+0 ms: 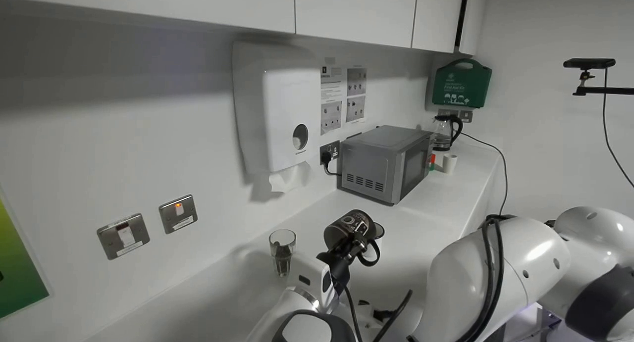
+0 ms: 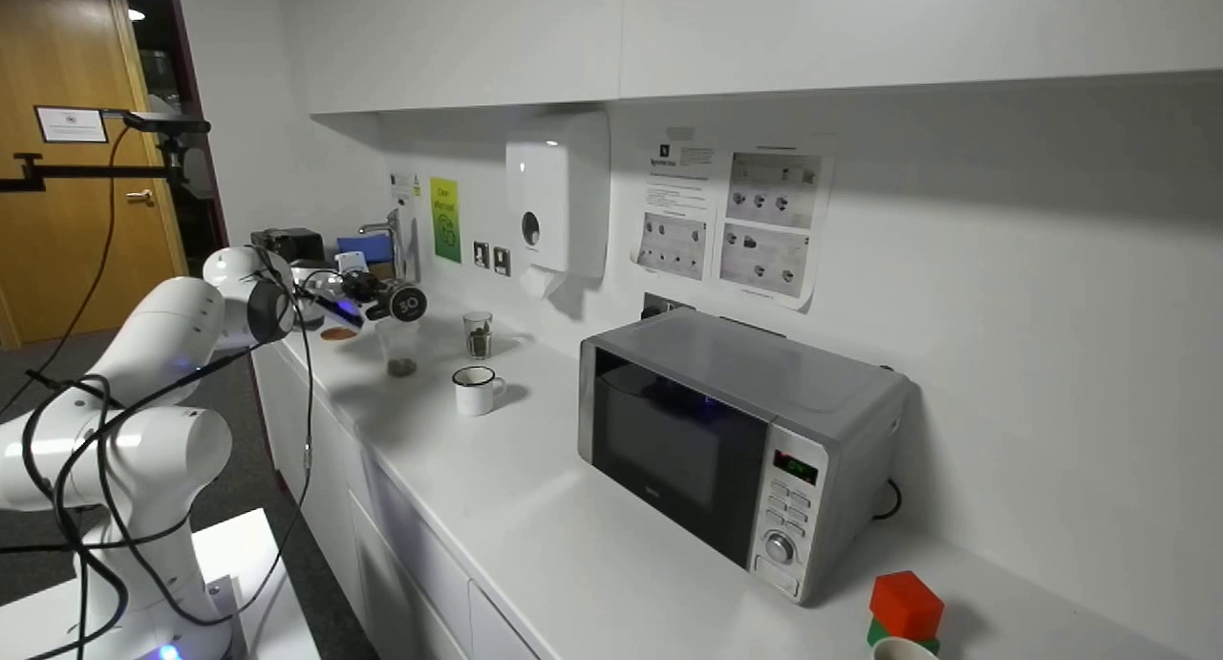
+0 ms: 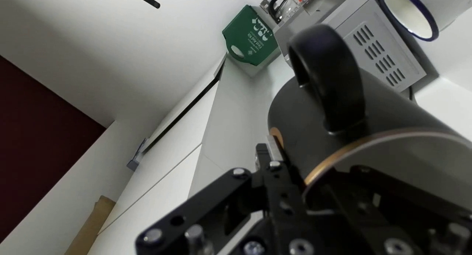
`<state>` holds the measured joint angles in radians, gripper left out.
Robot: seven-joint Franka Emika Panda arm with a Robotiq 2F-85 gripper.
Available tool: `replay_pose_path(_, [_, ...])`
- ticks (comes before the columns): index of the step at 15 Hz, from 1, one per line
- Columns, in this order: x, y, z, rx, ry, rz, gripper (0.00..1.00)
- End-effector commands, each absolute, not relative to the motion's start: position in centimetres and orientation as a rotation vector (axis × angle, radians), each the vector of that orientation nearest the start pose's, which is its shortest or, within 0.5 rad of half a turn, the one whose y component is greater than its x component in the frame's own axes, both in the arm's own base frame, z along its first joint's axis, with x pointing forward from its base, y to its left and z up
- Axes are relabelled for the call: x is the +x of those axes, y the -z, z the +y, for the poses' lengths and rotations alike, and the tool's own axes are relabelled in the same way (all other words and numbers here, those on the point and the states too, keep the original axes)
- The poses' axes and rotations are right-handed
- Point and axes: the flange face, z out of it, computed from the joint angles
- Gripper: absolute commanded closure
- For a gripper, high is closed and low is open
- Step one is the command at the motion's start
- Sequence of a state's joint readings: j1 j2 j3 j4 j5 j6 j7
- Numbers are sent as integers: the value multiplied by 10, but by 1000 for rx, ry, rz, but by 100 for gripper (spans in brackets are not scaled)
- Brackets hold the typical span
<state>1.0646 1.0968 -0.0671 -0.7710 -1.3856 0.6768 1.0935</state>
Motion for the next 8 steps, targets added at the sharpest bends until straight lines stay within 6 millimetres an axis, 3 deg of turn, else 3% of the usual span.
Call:
replay_pose_path(1, [455,-375,516,1313,-757,-504,98])
replay_pose_path(8, [452,-372,520,1278,-761,-490,98])
